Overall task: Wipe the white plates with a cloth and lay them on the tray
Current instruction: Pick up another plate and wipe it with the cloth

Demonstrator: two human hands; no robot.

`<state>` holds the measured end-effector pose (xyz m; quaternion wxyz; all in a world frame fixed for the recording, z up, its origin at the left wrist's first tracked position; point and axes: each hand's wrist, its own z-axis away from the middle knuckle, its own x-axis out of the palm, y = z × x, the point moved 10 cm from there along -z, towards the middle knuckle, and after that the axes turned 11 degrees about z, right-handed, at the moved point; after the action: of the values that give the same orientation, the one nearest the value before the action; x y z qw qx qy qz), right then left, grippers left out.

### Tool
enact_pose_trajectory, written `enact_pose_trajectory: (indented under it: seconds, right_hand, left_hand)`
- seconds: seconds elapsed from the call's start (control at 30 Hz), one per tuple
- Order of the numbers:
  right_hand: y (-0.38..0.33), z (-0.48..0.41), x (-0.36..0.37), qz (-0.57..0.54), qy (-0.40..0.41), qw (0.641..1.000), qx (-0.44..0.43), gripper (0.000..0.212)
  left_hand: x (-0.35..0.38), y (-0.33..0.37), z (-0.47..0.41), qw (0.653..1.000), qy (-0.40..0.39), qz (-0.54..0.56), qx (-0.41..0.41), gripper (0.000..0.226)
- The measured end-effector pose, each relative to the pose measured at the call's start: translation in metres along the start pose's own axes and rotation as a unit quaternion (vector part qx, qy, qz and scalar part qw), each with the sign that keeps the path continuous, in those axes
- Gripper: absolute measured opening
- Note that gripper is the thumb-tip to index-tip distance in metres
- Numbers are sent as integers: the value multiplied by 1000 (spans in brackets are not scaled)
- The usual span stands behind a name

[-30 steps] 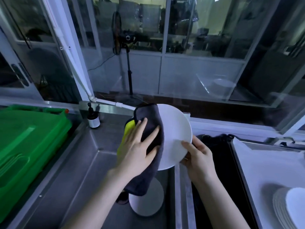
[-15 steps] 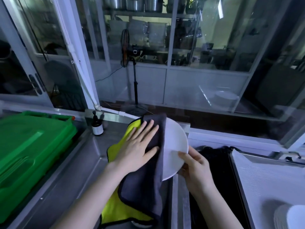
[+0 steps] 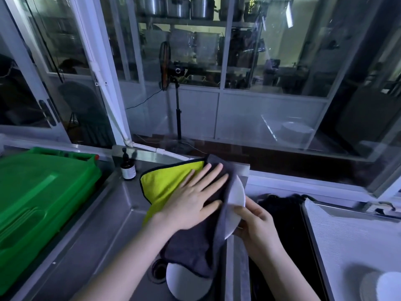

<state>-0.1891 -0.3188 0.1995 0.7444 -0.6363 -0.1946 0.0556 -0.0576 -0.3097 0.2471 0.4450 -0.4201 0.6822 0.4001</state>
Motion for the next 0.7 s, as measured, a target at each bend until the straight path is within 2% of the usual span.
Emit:
enact_pose_trajectory:
  seconds: [0.13, 0.2, 0.33, 0.5, 0.63, 0.7]
  right_hand:
    - [-16, -8, -24, -4, 53, 998, -20, 34]
    - [-20, -12, -27, -10, 67, 997, -20, 33]
    - [-18, -7, 2, 0, 8, 999, -36, 33]
    - [-8, 1, 22, 37, -67, 997, -27, 30]
    - [-20, -1, 14, 109, -81, 989, -52, 37]
    - [-28, -3, 11, 146, -83, 984, -64, 38]
  left_hand:
    - [-3, -36, 15, 993, 18, 0, -112, 66]
    - [3, -27, 26, 992, 34, 24, -121, 67]
    - [11, 9, 28, 994, 60, 44, -77, 66]
    - [-16, -2, 13, 994, 89, 14, -56, 70]
    - [-55, -32, 19, 979, 176, 32, -102, 73]
    - [-68, -58, 27, 959, 213, 106, -151, 68]
